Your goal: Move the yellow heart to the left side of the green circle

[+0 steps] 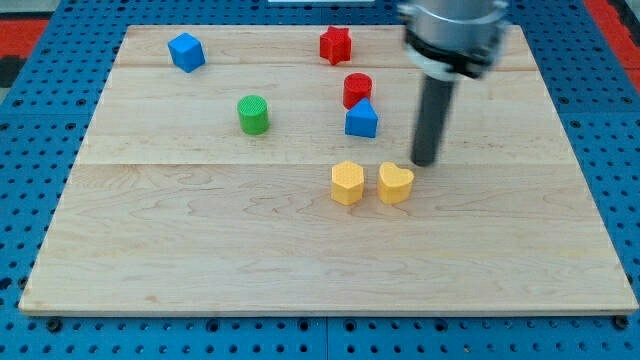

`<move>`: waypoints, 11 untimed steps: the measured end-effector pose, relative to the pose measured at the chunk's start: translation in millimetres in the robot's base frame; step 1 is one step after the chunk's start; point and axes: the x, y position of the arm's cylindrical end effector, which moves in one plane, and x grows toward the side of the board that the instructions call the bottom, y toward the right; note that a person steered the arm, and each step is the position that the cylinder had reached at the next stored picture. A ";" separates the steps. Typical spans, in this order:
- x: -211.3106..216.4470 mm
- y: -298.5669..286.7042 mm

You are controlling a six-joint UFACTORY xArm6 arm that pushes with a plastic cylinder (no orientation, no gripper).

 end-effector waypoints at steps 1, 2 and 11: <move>60.7 22.4; 26.1 -54.3; -53.6 -81.2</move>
